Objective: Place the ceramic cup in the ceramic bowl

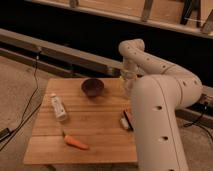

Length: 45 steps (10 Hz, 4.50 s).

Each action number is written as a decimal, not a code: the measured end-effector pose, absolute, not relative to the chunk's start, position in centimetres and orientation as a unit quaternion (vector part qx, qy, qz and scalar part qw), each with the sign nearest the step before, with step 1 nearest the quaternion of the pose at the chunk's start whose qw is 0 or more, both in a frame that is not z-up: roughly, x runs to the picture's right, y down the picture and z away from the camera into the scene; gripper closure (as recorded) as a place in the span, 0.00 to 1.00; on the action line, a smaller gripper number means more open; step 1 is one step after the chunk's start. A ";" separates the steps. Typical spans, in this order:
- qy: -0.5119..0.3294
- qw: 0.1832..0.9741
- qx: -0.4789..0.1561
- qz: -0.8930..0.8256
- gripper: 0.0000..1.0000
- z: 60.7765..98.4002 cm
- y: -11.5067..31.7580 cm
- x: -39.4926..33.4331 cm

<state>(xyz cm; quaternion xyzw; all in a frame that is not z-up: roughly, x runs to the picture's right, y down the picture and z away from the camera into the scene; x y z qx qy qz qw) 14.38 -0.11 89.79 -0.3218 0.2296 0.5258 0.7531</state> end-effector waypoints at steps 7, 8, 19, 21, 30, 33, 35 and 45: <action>0.234 0.749 -0.324 0.529 0.87 90.9 0.7 14.0; 0.236 0.747 -0.324 0.530 0.95 90.9 0.7 14.1; 0.247 0.833 -0.289 0.401 1.00 85.7 -3.6 6.9; 0.244 0.851 -0.283 0.369 1.00 85.0 -4.3 4.5; 0.224 0.909 -0.259 0.237 1.00 84.9 -6.7 -5.1; 0.216 0.915 -0.262 0.216 1.00 85.8 -6.1 -7.4; 0.213 0.915 -0.271 0.210 1.00 87.0 -4.8 -8.1; 0.169 0.941 -0.238 0.169 0.91 91.8 -2.4 -10.6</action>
